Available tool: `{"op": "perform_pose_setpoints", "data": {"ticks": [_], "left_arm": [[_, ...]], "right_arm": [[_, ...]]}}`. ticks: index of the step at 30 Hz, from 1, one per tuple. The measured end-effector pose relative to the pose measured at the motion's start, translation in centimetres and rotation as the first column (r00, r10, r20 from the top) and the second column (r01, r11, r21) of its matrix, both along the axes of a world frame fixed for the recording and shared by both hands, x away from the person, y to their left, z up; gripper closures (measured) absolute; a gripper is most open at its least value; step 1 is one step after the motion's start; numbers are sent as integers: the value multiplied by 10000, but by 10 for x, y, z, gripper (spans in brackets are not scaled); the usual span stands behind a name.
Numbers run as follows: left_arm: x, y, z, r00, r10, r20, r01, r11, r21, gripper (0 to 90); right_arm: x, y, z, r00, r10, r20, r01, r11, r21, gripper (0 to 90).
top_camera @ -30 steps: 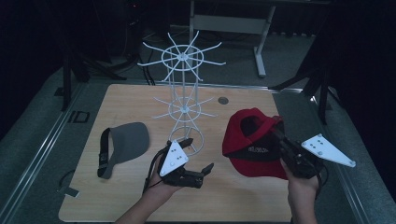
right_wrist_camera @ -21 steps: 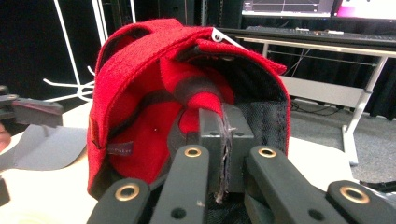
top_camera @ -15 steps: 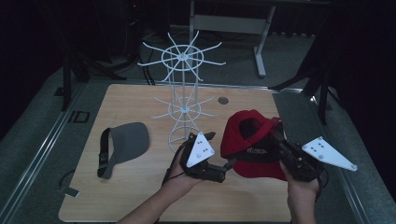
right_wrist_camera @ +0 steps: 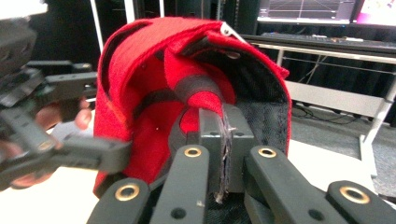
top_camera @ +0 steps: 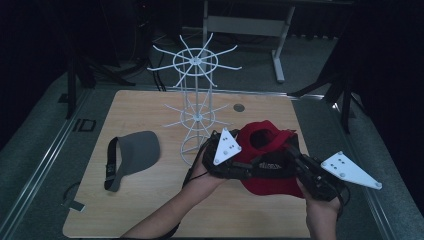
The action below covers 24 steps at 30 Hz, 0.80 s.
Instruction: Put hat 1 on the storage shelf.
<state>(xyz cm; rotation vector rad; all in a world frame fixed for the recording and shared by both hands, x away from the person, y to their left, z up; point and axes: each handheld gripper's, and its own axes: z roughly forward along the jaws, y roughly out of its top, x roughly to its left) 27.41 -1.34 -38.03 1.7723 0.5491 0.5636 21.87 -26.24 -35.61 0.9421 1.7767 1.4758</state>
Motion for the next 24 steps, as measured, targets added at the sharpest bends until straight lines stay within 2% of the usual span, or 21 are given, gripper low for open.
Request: {"op": "perform_pose_setpoints", "data": {"ticks": [3, 5, 8, 10, 14, 15, 18, 24], "left_arm": [[1, 0, 2, 9996, 290, -3, -290, 9995, 86, 183], [1, 1, 3, 9997, 245, -45, -245, 9997, -46, 288], [1, 3, 4, 9995, 274, -154, -279, 9992, -299, 498], [0, 3, 4, 9985, 535, -88, -537, 9984, -195, 588], [-4, 0, 6, 9961, 820, 334, -825, 9965, 149, 741], [-5, 0, 6, 9952, 891, 408, -901, 9956, 249, 741], [-5, -1, 8, 9939, 1027, 413, -1042, 9939, 362, 821], [-8, -4, 12, 9947, 877, 532, -904, 9947, 495, 868]], "right_arm": [[-1, 1, 0, 10000, 49, 38, -49, 10000, -18, 886], [-1, 2, 0, 10000, 52, 44, -52, 10000, -7, 885], [-2, 2, 0, 10000, 38, 42, -38, 10000, 29, 885], [-3, 2, -1, 10000, 24, 48, -25, 10000, 5, 885], [-3, 4, -3, 10000, -41, 39, 42, 9999, -109, 885], [-3, 4, -3, 10000, -41, 39, 42, 9999, -109, 885], [-1, 3, -6, 9999, -107, -7, 107, 9999, -110, 886], [-2, 0, -11, 9997, -228, -107, 228, 9997, -4, 885]]}}
